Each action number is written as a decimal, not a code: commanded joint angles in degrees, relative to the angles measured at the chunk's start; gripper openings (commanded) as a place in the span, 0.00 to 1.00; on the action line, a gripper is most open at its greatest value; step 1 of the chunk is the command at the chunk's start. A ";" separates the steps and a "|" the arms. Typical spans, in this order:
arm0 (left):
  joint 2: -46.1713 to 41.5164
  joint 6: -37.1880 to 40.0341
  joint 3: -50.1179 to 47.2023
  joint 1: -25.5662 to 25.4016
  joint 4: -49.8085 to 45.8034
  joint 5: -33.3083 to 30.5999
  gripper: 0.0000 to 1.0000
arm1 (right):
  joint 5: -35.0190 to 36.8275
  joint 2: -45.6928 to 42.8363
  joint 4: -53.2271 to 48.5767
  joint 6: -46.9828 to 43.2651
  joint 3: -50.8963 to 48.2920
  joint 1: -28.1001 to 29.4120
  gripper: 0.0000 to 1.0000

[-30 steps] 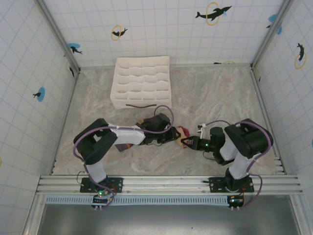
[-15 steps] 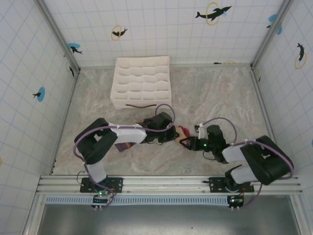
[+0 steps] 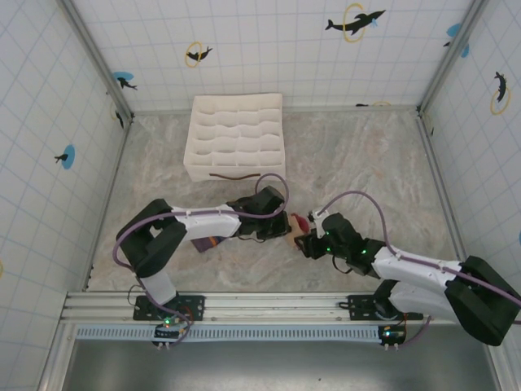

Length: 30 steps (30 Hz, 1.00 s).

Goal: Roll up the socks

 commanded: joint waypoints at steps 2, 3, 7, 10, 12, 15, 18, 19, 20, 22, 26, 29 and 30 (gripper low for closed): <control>-1.39 0.66 -3.08 0.38 -8.39 -0.75 0.00 | 9.36 2.14 -1.13 -3.62 3.50 4.82 0.68; -1.71 0.54 -3.21 0.39 -8.54 -0.86 0.00 | 9.39 3.26 -0.79 -3.72 4.00 5.41 0.68; -2.69 0.18 -3.95 0.32 -9.00 -0.82 0.00 | 9.98 8.06 1.59 -3.46 5.65 7.70 0.68; -3.32 -0.08 -4.63 0.32 -8.99 -1.08 0.00 | 9.51 11.32 3.85 -2.57 5.91 8.29 0.67; -3.81 -0.35 -5.02 0.32 -8.98 -1.19 0.00 | 9.71 13.44 4.57 -2.08 5.88 8.29 0.62; -4.36 -0.39 -5.45 0.32 -8.83 -1.11 0.07 | 9.65 15.33 6.07 -0.80 4.82 8.16 0.54; -5.41 -0.99 -6.38 0.32 -7.78 -1.17 0.45 | 6.36 15.64 8.34 0.41 2.56 6.43 0.38; -5.76 -1.06 -6.59 0.32 -7.28 -1.10 0.56 | 4.11 15.55 9.82 1.06 1.36 5.01 0.31; -5.88 -1.05 -6.61 0.32 -6.82 -0.88 0.63 | 1.48 15.46 11.07 1.72 0.36 3.73 0.26; -6.05 -0.46 -6.61 0.32 -5.04 -0.19 0.69 | -4.99 15.28 14.99 3.52 -2.49 0.03 0.19; -7.04 0.00 -8.68 0.32 1.50 0.74 0.71 | -15.23 16.22 20.49 6.48 -5.80 -6.13 0.15; -8.00 0.06 -10.81 0.32 7.65 1.16 0.71 | -23.19 18.68 24.43 9.63 -7.18 -11.07 0.14; -8.24 0.09 -11.24 0.32 9.45 1.13 0.70 | -27.32 20.05 26.05 10.96 -7.50 -12.78 0.13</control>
